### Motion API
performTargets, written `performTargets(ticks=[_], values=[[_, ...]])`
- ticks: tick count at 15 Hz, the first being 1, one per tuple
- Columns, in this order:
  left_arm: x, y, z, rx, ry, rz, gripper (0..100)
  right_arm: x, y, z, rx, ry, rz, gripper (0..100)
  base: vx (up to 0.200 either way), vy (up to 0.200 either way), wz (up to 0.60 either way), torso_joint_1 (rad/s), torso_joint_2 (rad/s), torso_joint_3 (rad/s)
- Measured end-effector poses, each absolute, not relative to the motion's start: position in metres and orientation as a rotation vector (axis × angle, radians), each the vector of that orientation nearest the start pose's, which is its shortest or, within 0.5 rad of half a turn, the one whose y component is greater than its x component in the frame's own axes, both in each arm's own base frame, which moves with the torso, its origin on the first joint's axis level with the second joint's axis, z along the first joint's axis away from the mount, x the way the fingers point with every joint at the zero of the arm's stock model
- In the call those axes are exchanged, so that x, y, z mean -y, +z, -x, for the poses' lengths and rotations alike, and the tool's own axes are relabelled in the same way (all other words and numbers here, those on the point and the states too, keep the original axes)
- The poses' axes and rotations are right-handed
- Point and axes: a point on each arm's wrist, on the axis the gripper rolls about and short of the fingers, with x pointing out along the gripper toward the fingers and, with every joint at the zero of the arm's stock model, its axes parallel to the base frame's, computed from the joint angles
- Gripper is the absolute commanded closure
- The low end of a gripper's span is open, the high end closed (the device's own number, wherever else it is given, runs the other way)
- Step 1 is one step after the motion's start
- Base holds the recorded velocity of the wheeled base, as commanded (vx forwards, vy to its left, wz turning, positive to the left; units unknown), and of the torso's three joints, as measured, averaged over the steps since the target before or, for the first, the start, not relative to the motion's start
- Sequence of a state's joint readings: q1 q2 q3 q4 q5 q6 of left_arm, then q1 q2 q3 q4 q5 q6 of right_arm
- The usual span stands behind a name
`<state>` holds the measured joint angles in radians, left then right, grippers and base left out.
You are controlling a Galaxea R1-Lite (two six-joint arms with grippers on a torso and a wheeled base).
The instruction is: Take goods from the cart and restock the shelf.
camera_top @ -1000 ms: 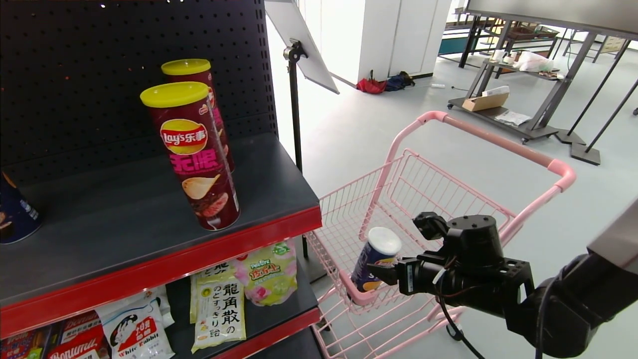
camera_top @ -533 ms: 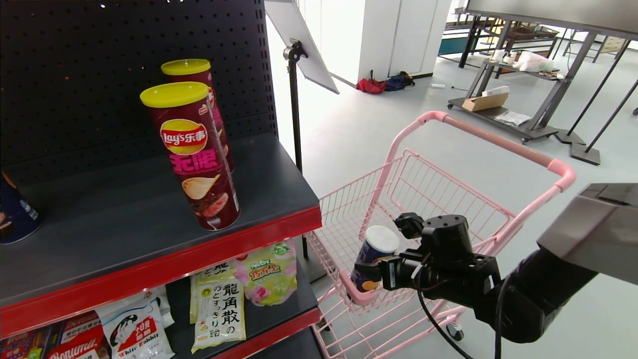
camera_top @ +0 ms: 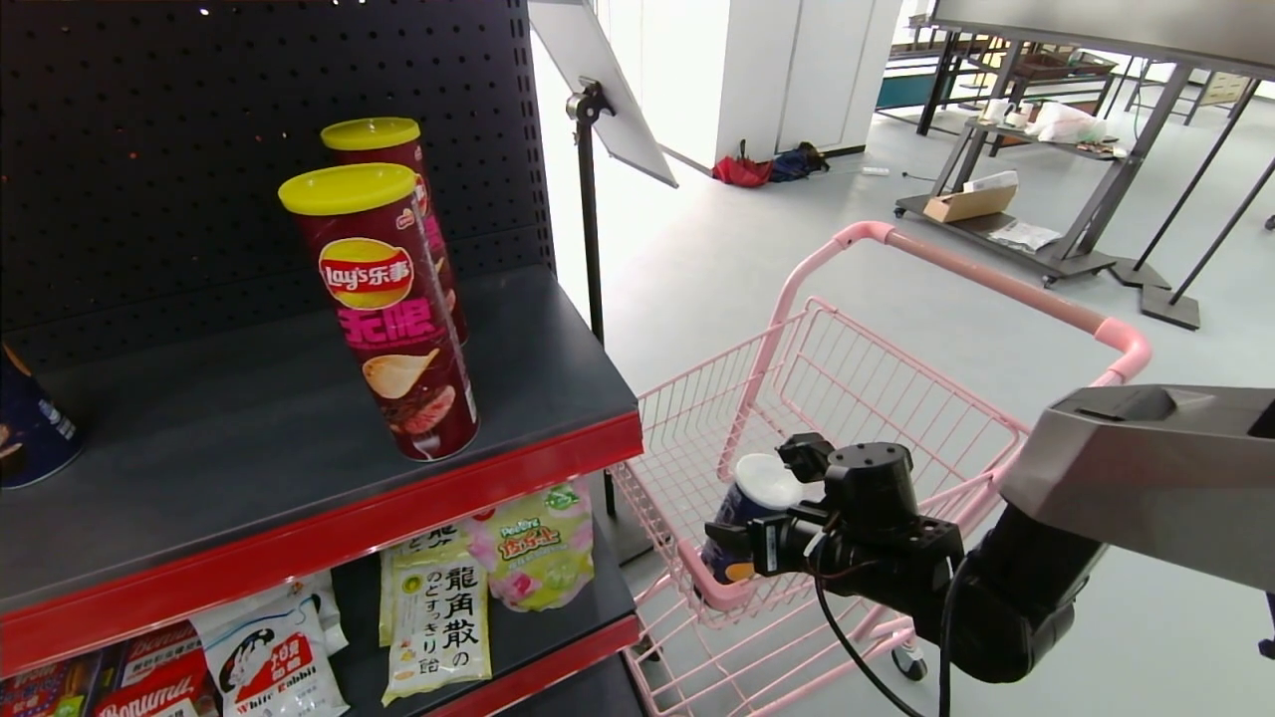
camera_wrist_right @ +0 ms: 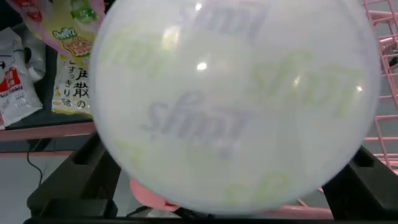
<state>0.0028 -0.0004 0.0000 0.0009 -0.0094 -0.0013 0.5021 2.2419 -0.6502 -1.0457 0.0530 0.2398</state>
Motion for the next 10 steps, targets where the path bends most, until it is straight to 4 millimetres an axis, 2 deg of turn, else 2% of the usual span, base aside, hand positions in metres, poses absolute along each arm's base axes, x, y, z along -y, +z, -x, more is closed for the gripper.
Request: performTargets(ticks=[1, 2, 10], values=[[0.000, 0.075, 0.023, 0.000, -0.007, 0.001, 0, -0.167, 0.003, -0.303, -0.603, 0.471, -0.104, 0, 0.000, 0.000, 0.00, 0.000, 0.00, 0.000], [0.000, 0.075, 0.023, -0.001, -0.007, 0.001, 0, -0.168, 0.002, -0.304, -0.606, 0.470, -0.103, 100, 0.000, 0.000, 0.00, 0.000, 0.00, 0.000], [0.000, 0.075, 0.023, 0.000, -0.007, 0.001, 0, -0.176, -0.003, -0.314, -0.570, 0.476, -0.103, 100, 0.000, 0.000, 0.00, 0.000, 0.00, 0.000]])
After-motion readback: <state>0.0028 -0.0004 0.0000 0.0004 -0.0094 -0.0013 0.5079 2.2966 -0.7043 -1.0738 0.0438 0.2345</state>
